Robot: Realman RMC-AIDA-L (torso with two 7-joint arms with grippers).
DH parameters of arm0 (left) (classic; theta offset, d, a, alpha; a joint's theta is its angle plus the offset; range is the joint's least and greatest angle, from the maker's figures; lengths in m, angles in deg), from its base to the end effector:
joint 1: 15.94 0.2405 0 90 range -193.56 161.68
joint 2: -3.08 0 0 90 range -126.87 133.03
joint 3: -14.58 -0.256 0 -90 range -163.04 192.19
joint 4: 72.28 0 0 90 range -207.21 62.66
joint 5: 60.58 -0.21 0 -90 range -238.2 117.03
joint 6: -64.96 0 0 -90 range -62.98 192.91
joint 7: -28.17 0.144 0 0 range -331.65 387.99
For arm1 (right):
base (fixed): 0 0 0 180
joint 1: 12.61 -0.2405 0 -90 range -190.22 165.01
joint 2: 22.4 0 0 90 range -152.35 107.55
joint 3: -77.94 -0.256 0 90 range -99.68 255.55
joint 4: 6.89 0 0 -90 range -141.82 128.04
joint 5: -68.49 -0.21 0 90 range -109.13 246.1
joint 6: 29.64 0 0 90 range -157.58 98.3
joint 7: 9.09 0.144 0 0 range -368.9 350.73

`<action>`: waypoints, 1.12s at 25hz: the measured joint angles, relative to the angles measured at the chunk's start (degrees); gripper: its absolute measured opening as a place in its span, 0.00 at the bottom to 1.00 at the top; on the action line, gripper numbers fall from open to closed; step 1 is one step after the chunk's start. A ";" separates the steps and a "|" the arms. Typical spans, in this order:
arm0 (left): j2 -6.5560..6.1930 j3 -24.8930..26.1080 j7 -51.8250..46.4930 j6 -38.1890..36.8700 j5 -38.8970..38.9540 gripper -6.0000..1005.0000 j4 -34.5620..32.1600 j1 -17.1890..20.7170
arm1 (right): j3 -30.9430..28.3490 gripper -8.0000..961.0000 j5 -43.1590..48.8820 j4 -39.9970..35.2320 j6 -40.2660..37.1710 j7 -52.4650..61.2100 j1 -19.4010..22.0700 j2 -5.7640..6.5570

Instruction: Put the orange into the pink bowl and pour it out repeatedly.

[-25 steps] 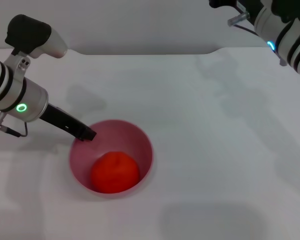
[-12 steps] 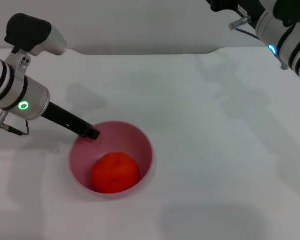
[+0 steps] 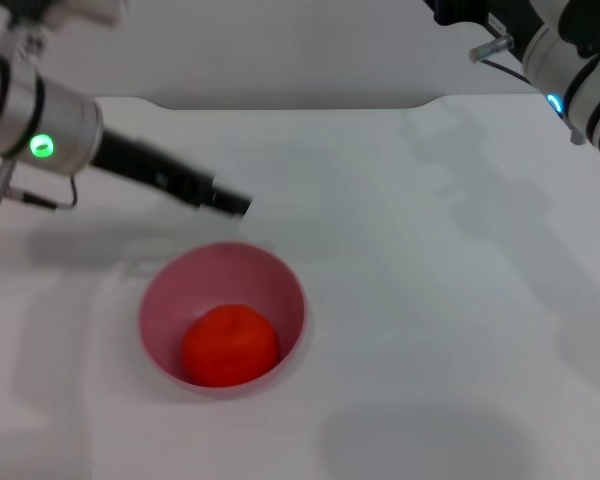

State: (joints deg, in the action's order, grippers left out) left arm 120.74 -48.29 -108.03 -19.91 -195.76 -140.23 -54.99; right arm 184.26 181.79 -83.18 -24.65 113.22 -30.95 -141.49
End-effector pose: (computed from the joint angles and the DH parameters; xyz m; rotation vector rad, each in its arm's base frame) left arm -0.1703 0.3905 0.0274 -2.6412 -0.9693 0.0120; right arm 0.1332 0.3959 0.0027 -1.8534 0.3552 0.5893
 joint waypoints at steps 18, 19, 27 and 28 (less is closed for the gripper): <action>0.92 7.80 80.97 17.92 91.03 0.80 31.38 14.25 | 0.30 0.61 0.17 1.99 5.04 3.69 2.52 -0.05; 0.96 7.80 86.67 17.93 95.55 0.80 34.19 14.73 | 0.32 0.61 0.15 2.42 6.43 3.86 2.87 -0.08; 1.04 7.81 103.66 17.47 112.48 0.80 43.77 18.63 | 1.44 0.61 2.14 18.05 32.80 30.05 3.90 0.22; 1.06 7.81 104.35 17.22 113.41 0.80 44.50 19.18 | 1.27 0.61 3.90 21.78 36.04 36.05 3.53 0.35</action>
State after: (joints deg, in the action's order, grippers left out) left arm 121.80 -40.47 -3.68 -2.69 -82.35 -95.73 -35.81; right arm 185.53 185.70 -61.39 11.39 149.27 -27.42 -141.14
